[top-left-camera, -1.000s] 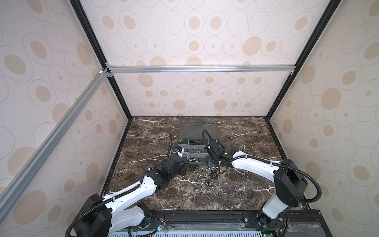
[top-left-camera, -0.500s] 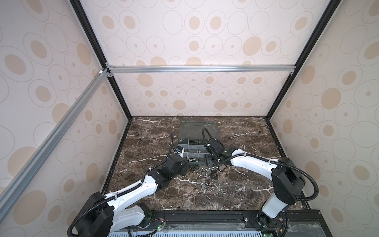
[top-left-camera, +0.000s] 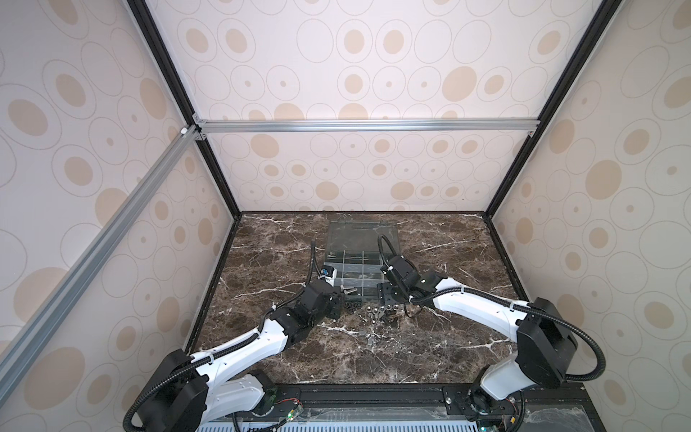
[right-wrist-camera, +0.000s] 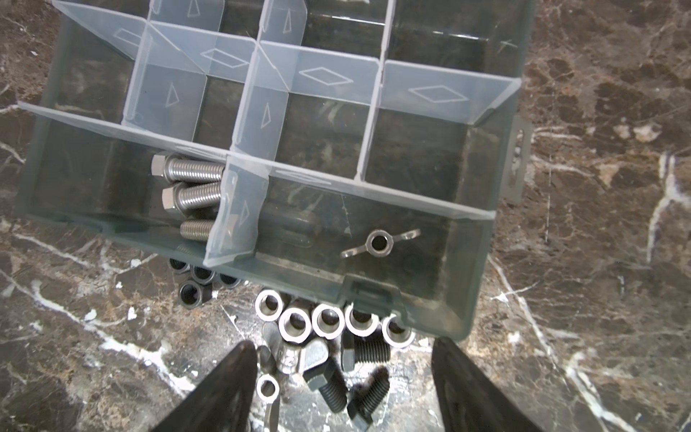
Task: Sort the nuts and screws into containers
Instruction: 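Lower the wing nut into the front compartment and open the right gripper, then withdraw the right gripper while the left gripper reaches toward a silver wing nut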
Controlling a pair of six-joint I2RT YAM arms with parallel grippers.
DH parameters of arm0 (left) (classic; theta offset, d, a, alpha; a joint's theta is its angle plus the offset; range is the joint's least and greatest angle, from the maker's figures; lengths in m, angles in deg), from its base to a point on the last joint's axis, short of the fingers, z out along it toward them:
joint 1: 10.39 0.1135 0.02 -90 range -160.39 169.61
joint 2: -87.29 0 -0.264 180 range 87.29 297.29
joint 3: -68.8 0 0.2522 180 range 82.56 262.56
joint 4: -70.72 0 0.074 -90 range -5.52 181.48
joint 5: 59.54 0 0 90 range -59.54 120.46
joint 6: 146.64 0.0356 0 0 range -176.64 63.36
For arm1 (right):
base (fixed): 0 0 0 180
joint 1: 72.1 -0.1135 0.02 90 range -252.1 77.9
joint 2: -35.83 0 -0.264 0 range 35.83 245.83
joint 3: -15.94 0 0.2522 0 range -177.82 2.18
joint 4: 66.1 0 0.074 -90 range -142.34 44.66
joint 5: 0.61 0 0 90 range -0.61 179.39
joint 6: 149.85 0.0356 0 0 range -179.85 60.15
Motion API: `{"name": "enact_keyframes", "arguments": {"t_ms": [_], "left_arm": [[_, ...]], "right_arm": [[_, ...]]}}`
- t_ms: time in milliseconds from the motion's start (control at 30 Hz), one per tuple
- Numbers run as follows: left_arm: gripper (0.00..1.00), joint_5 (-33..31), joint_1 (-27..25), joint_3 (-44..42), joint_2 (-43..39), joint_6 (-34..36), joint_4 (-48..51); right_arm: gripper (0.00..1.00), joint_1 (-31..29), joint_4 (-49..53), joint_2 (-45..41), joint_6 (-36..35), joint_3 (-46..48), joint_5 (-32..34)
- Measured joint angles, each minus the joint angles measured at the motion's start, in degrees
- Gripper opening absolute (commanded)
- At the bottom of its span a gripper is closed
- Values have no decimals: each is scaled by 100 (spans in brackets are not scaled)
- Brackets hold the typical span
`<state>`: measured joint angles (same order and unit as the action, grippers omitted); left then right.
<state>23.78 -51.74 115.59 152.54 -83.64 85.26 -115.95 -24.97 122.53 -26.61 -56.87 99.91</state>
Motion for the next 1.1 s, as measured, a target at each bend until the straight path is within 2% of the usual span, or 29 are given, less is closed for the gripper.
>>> {"name": "enact_keyframes", "arguments": {"t_ms": [433,1100], "left_arm": [[50,306,0,-66,50,-39,-223],[49,883,-76,-70,564,-243,-378]], "right_arm": [[77,0,94,-846,476,835,-63],[77,0,138,-887,706,1141,-155]]}}
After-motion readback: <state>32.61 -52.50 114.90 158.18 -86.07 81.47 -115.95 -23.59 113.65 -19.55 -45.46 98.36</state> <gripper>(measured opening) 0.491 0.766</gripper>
